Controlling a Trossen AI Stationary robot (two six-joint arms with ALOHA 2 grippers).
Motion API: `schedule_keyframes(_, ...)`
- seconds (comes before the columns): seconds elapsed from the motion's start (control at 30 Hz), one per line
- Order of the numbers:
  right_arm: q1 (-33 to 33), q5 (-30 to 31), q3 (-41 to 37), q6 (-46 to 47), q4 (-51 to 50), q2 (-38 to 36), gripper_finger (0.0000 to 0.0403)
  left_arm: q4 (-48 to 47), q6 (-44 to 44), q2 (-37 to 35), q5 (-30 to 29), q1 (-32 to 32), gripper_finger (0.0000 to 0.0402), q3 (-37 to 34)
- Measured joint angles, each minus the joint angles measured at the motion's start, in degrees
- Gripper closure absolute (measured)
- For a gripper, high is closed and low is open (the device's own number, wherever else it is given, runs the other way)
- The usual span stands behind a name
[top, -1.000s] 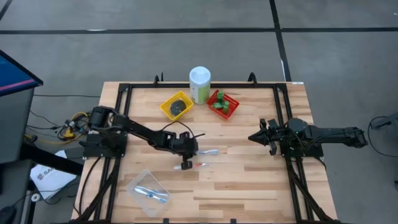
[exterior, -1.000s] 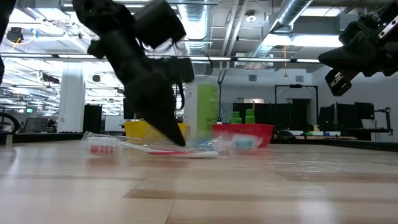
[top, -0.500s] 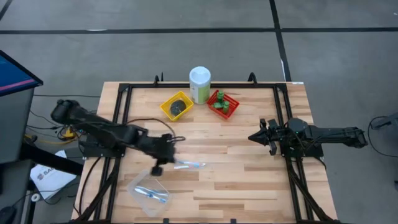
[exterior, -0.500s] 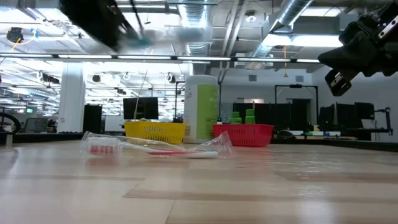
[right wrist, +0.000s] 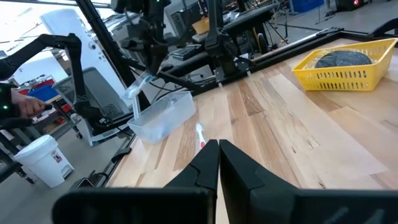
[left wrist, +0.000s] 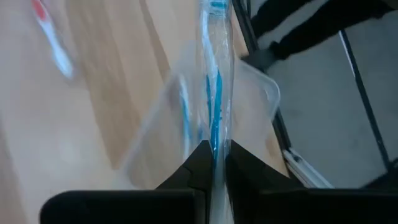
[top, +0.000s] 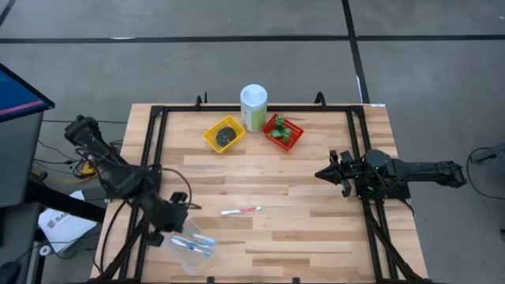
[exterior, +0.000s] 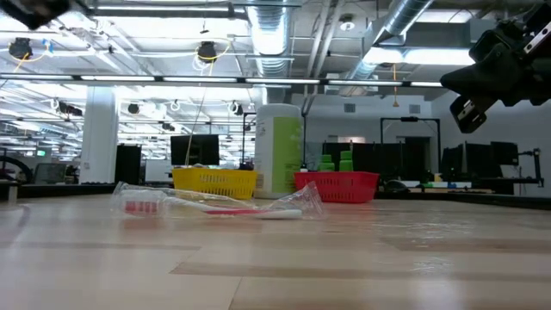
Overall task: Pick & Place Travel size toiletries
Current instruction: Put the blue toothbrush into the transparent bin
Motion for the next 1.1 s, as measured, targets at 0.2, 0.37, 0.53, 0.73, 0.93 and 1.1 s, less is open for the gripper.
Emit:
schedule_keyframes(0.2, 0.0, 0.0, -0.02, -0.13, -0.01, 0.0, 0.0396, -0.62, -4.79, 3.35, -1.03, -5.94, 0.0381, -0.02)
schedule_keyframes(0.37, 0.0, 0.0, -0.02, -0.09, -0.03, 0.0, 0.0396, -0.83, -7.86, 7.17, -1.42, -6.73, 0.0381, -0.02)
schedule_keyframes(0.53, 0.01, 0.0, -0.01, 0.0, -0.05, 0.0, 0.0396, -0.83, -9.46, 11.42, -1.42, -6.7, 0.038, -0.02)
schedule_keyframes(0.73, 0.0, 0.0, 0.0, 0.0, -0.05, 0.0, 0.0396, -0.88, -8.99, 15.4, -1.36, -6.7, 0.0379, -0.02)
schedule_keyframes(0.93, 0.0, 0.0, 0.0, -0.1, -0.08, 0.0, 0.0396, -0.99, -8.83, 16.59, -3.0, -6.68, 0.0361, -0.02)
schedule_keyframes(1.1, 0.01, 0.01, -0.02, -0.12, -0.08, 0.0, 0.0396, -1.2, -8.97, 16.59, -4.71, -6.08, 0.0328, -0.02)
